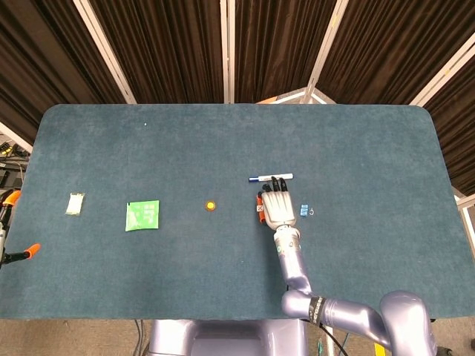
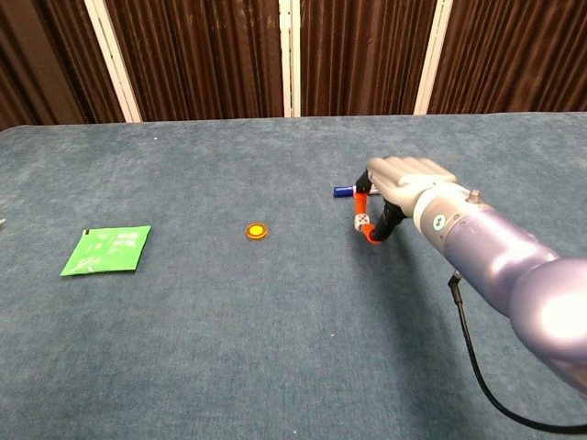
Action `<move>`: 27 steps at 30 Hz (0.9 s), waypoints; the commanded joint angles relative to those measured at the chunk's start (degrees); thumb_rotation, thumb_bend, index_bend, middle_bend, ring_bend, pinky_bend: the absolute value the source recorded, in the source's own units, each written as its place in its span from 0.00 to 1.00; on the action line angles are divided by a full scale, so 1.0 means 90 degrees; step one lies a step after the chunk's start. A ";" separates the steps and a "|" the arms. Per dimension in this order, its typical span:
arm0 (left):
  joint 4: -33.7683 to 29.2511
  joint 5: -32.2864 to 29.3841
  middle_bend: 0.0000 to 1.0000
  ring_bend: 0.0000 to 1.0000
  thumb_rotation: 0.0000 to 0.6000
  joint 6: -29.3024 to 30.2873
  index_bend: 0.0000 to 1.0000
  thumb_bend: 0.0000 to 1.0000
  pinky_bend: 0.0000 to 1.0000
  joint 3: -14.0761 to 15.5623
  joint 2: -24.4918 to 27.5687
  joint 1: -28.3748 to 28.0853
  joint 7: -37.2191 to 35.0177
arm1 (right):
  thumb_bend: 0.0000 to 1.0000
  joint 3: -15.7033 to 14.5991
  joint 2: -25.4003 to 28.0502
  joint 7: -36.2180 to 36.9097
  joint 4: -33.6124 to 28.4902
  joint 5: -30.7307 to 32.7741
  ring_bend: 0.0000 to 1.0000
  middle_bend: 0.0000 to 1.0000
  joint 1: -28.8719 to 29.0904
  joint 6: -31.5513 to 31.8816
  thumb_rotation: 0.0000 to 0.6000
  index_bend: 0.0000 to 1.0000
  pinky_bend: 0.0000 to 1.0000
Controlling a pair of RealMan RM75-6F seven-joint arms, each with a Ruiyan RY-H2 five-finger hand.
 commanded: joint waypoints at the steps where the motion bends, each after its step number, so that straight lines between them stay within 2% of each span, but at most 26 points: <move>1: 0.0006 -0.0005 0.00 0.00 1.00 0.0013 0.00 0.11 0.00 -0.0003 0.0003 0.0008 -0.0011 | 0.38 0.0084 0.0340 -0.0124 -0.0592 -0.0199 0.00 0.24 -0.0037 0.0311 1.00 0.60 0.00; 7: -0.0009 -0.0007 0.00 0.00 1.00 0.0048 0.00 0.11 0.00 -0.0003 0.0011 0.0023 0.0003 | 0.38 0.0199 0.1007 -0.0334 -0.1651 -0.0384 0.00 0.23 -0.0180 0.0748 1.00 0.58 0.00; 11: -0.0068 0.0021 0.00 0.00 1.00 0.0100 0.00 0.10 0.00 0.0003 0.0017 0.0035 0.0059 | 0.38 0.0154 0.1395 -0.0453 -0.2183 -0.0371 0.00 0.21 -0.0312 0.0896 1.00 0.54 0.00; 15: -0.0109 0.0066 0.00 0.00 1.00 0.0134 0.00 0.10 0.00 0.0025 0.0009 0.0039 0.0134 | 0.36 0.0088 0.1605 -0.0457 -0.2418 -0.0294 0.00 0.14 -0.0399 0.0923 1.00 0.38 0.00; 18: -0.0127 0.0084 0.00 0.00 1.00 0.0161 0.00 0.10 0.00 0.0030 0.0006 0.0045 0.0165 | 0.34 0.0041 0.1700 -0.0438 -0.2497 -0.0276 0.00 0.12 -0.0443 0.0953 1.00 0.32 0.00; 27: -0.0155 0.0112 0.00 0.00 1.00 0.0248 0.00 0.10 0.00 0.0027 0.0009 0.0071 0.0212 | 0.34 -0.0186 0.2042 -0.0228 -0.2776 -0.0500 0.00 0.09 -0.0693 0.1164 1.00 0.29 0.00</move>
